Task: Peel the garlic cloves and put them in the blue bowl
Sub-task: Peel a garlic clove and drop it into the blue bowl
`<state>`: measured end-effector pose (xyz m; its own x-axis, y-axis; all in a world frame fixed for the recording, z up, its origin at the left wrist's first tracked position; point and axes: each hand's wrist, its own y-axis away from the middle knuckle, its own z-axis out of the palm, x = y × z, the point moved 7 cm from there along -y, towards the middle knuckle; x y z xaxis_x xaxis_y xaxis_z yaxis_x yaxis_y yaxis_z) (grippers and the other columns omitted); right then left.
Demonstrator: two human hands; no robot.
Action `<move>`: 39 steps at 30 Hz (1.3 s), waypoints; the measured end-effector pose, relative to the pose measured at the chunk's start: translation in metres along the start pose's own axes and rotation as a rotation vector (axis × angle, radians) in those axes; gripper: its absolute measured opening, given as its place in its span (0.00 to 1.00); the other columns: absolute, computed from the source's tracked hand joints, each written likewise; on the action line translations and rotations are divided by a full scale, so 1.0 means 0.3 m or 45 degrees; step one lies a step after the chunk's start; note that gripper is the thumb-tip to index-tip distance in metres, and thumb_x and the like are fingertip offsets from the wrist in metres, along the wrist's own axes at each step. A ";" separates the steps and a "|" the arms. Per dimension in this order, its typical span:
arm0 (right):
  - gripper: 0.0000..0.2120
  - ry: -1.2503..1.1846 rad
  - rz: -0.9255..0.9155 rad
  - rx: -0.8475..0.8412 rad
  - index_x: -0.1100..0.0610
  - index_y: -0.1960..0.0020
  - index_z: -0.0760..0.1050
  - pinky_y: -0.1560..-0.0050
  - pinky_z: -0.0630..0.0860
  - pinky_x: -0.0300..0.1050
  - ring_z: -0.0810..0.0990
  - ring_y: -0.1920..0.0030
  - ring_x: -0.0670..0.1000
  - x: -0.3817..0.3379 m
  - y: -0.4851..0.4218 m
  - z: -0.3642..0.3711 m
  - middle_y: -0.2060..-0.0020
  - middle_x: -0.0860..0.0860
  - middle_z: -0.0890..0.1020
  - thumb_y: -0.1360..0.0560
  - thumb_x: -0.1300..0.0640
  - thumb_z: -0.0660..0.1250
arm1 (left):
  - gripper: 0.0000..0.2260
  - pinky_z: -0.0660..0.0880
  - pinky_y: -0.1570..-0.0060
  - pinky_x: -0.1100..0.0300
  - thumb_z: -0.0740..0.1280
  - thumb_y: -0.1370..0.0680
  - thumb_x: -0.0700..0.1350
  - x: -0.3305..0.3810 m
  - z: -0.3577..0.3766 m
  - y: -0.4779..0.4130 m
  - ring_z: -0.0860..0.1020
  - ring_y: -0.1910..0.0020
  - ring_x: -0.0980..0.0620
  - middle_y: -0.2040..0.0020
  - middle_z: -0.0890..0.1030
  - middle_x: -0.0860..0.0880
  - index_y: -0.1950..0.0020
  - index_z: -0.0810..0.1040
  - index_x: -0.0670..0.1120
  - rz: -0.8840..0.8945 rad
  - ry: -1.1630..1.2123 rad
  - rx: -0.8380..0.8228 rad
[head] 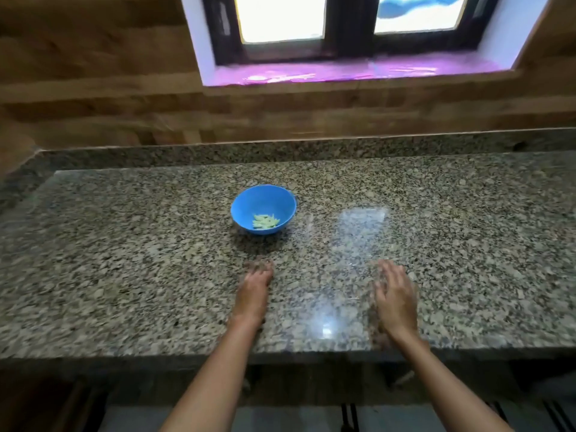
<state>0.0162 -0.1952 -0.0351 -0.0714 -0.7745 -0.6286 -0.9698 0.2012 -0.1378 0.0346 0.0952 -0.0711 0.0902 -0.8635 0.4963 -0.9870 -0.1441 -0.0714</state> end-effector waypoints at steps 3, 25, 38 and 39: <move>0.22 0.182 0.011 -0.135 0.48 0.27 0.54 0.28 0.45 0.50 0.51 0.25 0.49 0.155 -0.126 0.022 0.27 0.46 0.52 0.20 0.54 0.53 | 0.15 0.76 0.45 0.52 0.66 0.29 0.28 0.035 -0.023 0.027 0.80 0.47 0.43 0.48 0.83 0.42 0.47 0.83 0.40 0.103 -0.037 0.178; 0.11 -0.050 0.190 0.146 0.59 0.47 0.79 0.54 0.70 0.40 0.75 0.50 0.52 0.272 -0.148 -0.038 0.51 0.53 0.78 0.29 0.59 0.72 | 0.11 0.75 0.49 0.56 0.66 0.23 0.38 0.769 0.292 -0.098 0.79 0.49 0.46 0.47 0.83 0.45 0.44 0.82 0.45 0.666 0.357 -0.336; 0.05 -1.076 0.621 -0.324 0.68 0.53 0.79 0.68 0.76 0.32 0.81 0.70 0.45 0.051 -0.165 0.109 0.67 0.53 0.83 0.28 0.67 0.68 | 0.09 0.80 0.51 0.55 0.72 0.28 0.37 0.512 0.235 -0.113 0.83 0.55 0.50 0.55 0.85 0.48 0.49 0.84 0.46 0.060 1.001 -0.689; 0.05 -1.146 0.626 -0.448 0.68 0.52 0.79 0.67 0.77 0.32 0.81 0.69 0.45 0.007 -0.166 0.139 0.68 0.53 0.83 0.28 0.68 0.68 | 0.08 0.80 0.54 0.55 0.73 0.29 0.38 0.466 0.205 -0.129 0.84 0.57 0.49 0.57 0.85 0.48 0.51 0.84 0.45 0.019 0.977 -0.607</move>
<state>0.0741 -0.1819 -0.0615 -0.4125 0.0976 -0.9057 -0.9044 0.0752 0.4200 0.0936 -0.0496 -0.0522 0.1320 -0.2789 0.9512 -0.9533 0.2273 0.1990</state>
